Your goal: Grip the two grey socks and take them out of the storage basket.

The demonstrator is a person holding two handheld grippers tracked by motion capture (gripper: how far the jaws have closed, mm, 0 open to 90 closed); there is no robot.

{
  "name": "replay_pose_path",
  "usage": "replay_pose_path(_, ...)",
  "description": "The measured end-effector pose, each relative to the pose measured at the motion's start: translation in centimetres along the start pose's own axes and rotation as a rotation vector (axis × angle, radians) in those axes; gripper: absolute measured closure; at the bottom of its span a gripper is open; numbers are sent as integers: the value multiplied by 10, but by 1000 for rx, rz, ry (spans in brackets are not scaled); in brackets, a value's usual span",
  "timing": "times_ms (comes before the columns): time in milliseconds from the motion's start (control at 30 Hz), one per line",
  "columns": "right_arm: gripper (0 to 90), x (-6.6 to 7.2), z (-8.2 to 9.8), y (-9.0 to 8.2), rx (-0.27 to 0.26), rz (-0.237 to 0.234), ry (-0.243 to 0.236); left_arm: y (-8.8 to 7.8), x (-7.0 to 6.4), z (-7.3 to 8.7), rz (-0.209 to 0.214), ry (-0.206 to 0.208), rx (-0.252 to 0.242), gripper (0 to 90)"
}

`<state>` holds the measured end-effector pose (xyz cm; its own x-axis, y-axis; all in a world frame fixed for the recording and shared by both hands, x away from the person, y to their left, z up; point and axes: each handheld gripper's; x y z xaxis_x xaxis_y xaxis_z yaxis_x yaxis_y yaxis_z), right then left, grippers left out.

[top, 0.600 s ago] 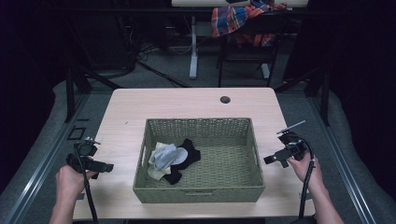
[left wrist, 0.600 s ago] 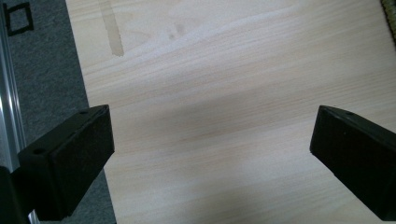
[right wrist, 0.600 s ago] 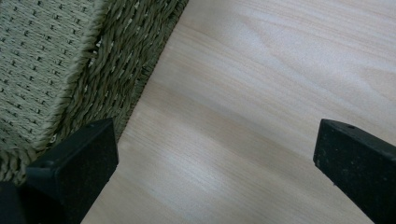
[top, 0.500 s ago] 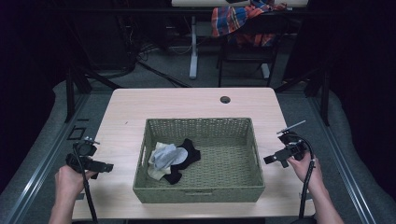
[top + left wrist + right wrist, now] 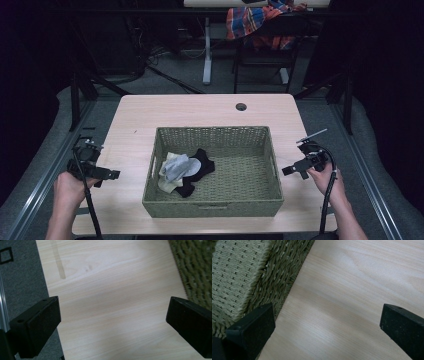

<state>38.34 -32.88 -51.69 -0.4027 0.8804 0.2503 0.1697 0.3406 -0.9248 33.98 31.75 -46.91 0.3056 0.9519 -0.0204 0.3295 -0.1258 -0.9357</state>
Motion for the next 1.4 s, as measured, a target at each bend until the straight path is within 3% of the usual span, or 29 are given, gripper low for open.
replay_pose_path(133,0,2,0,-2,12,-2,-14,-11,-9,-5,-3,22,-18,0)
replay_pose_path(233,0,3,2,-1,-20,-6,11,-21,-19,-12,-2,55,-33,0)
replay_pose_path(300,0,1,1,-2,8,-6,-5,-29,-28,-18,4,83,-51,0)
replay_pose_path(500,0,2,1,3,8,-2,15,-37,-41,-28,22,121,-45,0)
replay_pose_path(533,0,0,1,1,24,-6,-2,-38,-45,-30,32,142,-42,0)
replay_pose_path(733,0,-2,0,1,34,-5,-3,-45,-65,-42,56,213,-50,0)
replay_pose_path(800,0,0,1,1,15,-1,11,-47,-72,-47,70,235,-57,0)
replay_pose_path(867,0,0,0,0,35,-3,-6,-48,-80,-52,73,260,-54,0)
replay_pose_path(967,0,1,2,1,3,0,19,-47,-90,-59,88,291,-53,0)
replay_pose_path(1100,0,-1,2,1,22,-8,5,-40,-104,-69,97,330,-38,0)
replay_pose_path(1133,0,0,2,2,9,-2,23,-38,-107,-71,102,341,-33,0)
replay_pose_path(1400,0,-3,2,-1,36,-1,-2,-23,-136,-83,127,423,3,24)
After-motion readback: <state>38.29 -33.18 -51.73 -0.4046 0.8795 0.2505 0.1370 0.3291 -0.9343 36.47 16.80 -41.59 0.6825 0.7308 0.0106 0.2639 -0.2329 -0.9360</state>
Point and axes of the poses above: each handheld gripper's, and its own axes: y roughly forward along the jaws, z roughly out of its underside, x roughly to its left, and after that the axes turned 3 degrees about x, right-handed
